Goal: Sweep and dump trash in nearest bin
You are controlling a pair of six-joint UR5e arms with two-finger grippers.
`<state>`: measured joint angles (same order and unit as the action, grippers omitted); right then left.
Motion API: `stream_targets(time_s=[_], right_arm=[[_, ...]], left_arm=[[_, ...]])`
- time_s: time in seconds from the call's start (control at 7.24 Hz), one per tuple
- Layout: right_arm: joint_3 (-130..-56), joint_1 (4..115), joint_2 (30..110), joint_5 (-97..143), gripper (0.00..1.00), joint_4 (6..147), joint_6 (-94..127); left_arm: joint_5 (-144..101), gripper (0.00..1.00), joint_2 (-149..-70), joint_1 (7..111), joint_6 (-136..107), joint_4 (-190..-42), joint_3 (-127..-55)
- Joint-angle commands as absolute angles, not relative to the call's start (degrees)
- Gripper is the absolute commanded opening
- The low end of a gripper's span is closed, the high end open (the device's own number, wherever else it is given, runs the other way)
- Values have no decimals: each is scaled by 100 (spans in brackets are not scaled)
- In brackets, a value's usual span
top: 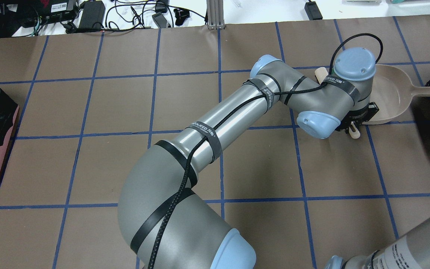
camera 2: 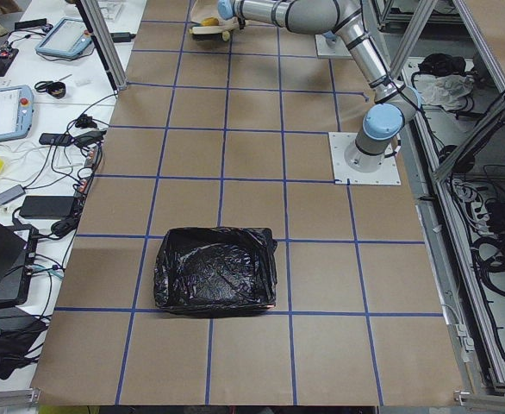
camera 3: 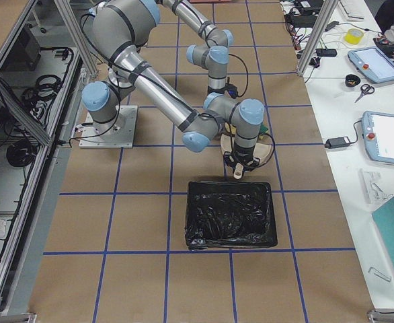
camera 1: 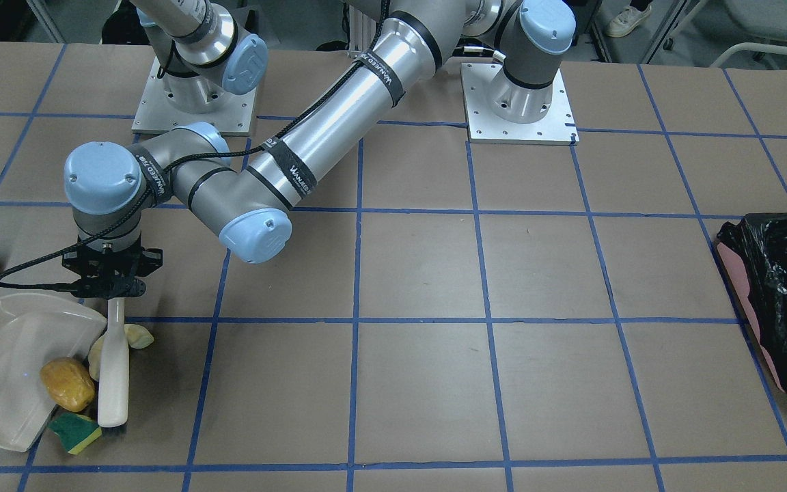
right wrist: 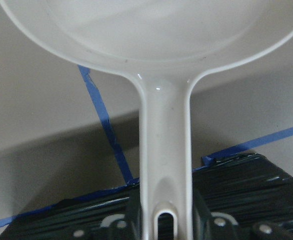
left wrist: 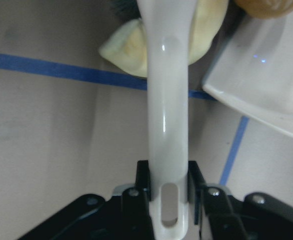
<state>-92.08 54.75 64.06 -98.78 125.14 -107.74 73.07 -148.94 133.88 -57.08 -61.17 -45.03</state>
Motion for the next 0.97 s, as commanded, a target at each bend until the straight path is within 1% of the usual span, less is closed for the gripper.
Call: stream_targets(time_s=[0.0,0.41,0.55,0.83], right_arm=[[-9220,5476,6416,-9888,19,12498,-10627],[-9264,5476,6425,-9888,19,12498,-10608],[-9264,5476,6434,-9888,19,12498,-10582],[-9264,5476,6442,-9888,19,12498,-10564]], left_arm=[[7006,0,-15125,13534,-5913,-5908,-4088],[6680,0,-15161,13920,-6379,-5660,-3895],[6567,0,-15170,13983,-6529,-5660,-3728],[6469,0,-15048,14036,-6766,-5660,-3656]])
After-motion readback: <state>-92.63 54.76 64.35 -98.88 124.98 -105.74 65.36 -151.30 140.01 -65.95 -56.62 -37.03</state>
